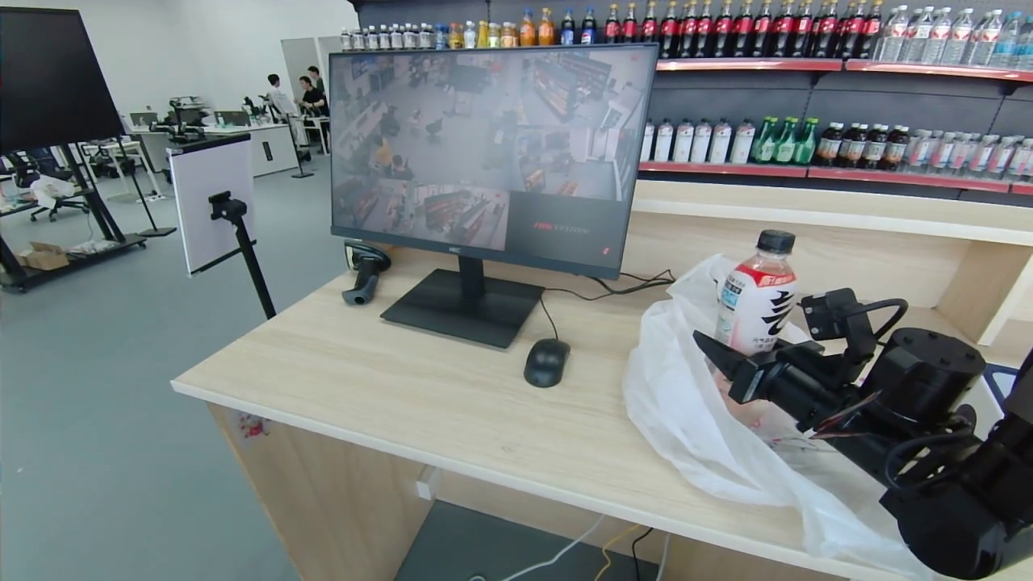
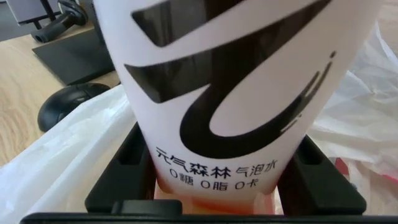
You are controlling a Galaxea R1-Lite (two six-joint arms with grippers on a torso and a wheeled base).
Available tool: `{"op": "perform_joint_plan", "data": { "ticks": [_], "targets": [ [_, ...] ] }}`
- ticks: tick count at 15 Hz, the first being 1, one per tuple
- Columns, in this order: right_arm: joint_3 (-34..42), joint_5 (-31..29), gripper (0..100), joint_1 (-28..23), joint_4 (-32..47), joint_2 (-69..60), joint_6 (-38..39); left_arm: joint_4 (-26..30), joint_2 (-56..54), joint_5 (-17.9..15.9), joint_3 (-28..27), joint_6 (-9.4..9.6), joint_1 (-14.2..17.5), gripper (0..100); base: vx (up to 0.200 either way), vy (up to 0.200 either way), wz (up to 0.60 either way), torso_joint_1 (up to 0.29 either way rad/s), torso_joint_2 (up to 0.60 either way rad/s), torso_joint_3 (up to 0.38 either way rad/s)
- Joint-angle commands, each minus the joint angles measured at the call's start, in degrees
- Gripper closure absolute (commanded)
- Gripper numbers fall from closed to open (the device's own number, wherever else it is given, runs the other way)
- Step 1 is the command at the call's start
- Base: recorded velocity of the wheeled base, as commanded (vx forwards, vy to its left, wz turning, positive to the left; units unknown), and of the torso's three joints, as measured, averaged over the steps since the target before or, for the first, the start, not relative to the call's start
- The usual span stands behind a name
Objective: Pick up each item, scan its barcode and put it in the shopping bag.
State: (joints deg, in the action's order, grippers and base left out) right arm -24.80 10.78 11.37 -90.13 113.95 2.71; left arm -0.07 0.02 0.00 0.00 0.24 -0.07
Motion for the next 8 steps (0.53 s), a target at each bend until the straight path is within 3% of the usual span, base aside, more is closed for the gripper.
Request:
{"op": "perform_joint_plan", "data": {
  "ticks": [1,2,8],
  "targets": [
    [0.27,0.12,100,-0.04,0.12,-0.04,0.02,-0.01,-0.02,0.00,0.00,0.02,0.07,100,0.000,0.000,0.00,0.000,0.00,0.000],
    [0.63,0.83,0,-0.04,0.12,-0.21,0.28,-0.01,-0.02,0.00,0.00,0.02,0.07,100,0.000,0.000,0.00,0.000,0.00,0.000],
    [1.50,1.18,0,-3.02,0.12,-2.50,0.37,-0.01,-0.02,0.00,0.00,0.02,0.07,100,0.000,0.000,0.00,0.000,0.00,0.000]
  ]
}}
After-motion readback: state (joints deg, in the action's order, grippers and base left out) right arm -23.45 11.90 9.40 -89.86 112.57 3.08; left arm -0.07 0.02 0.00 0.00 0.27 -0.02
